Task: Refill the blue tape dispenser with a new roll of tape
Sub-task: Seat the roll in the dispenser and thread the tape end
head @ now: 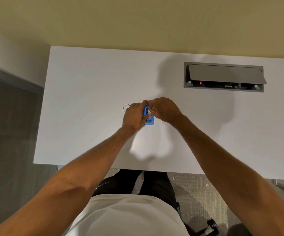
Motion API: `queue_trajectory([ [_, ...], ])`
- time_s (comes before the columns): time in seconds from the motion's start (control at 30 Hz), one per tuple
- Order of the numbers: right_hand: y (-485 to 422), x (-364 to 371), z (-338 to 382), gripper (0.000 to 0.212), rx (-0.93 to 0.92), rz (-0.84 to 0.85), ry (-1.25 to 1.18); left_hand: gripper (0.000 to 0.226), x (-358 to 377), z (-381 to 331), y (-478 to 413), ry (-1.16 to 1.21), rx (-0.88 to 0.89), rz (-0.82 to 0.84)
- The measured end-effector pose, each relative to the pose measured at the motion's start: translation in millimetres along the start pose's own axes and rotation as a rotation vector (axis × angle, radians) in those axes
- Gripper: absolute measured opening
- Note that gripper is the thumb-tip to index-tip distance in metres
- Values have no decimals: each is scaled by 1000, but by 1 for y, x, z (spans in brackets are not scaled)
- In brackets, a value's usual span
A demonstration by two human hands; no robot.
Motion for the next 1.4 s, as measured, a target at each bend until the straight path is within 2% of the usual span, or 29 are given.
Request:
queue_trajectory([
  [0.6,-6,4,2,19,-40,65,38,56,0,1,-5,-23,-7,44],
  [0.73,-5,0,4,16,-49,47,4,55,-3,1,-4,-25,1,40],
  [0.93,-7,-2,9,23,-59,25,-14,56,-1,3,-5,-53,-15,46],
  [1.1,-10,-3,5,22,-22,-6,-36,58,1,2,-4,-71,-19,46],
  [1.4,-11,2,2,23,16,45,-38,56,2,2,-5,-68,-20,51],
])
Point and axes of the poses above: each hand's wrist, its own y-axis away from the middle knuckle, its own x-axis out of the palm, z = x × y, the point moved 9 cm from there along -y, towards the middle knuckle, and after that the axes turned 2 degrees about -z, right-handed, at the moved point
